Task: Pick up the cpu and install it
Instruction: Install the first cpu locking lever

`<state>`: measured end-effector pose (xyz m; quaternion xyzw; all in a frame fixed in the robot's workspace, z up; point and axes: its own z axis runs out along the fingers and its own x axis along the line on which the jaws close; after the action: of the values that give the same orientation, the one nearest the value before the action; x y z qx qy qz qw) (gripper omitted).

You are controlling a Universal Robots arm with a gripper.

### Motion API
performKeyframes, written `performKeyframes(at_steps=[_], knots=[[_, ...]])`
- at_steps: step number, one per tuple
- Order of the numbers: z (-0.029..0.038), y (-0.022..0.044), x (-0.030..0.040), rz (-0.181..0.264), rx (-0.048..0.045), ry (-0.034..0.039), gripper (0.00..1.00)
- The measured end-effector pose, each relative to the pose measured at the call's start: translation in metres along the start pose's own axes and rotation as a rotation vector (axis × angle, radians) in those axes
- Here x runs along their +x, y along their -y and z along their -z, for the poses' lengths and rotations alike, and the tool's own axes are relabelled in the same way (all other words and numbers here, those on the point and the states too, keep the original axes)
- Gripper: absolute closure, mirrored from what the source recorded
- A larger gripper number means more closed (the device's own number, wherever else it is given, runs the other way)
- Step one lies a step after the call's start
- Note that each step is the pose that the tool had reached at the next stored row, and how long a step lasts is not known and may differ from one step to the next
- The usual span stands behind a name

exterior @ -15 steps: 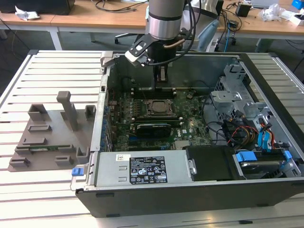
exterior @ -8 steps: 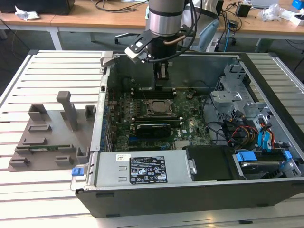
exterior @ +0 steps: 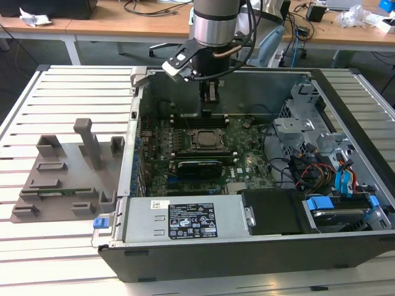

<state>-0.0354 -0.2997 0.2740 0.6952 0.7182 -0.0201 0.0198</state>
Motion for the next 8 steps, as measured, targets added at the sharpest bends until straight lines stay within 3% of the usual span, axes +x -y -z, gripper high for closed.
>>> performKeyframes(at_steps=[2,4,8], knots=[[0.0000,0.0000,0.0000,0.026,-0.0014,0.0000,0.89],[0.0000,0.0000,0.0000,0.097,-0.0055,0.0002,0.89],[0.0000,0.0000,0.0000,0.172,-0.0097,0.0003,0.89]])
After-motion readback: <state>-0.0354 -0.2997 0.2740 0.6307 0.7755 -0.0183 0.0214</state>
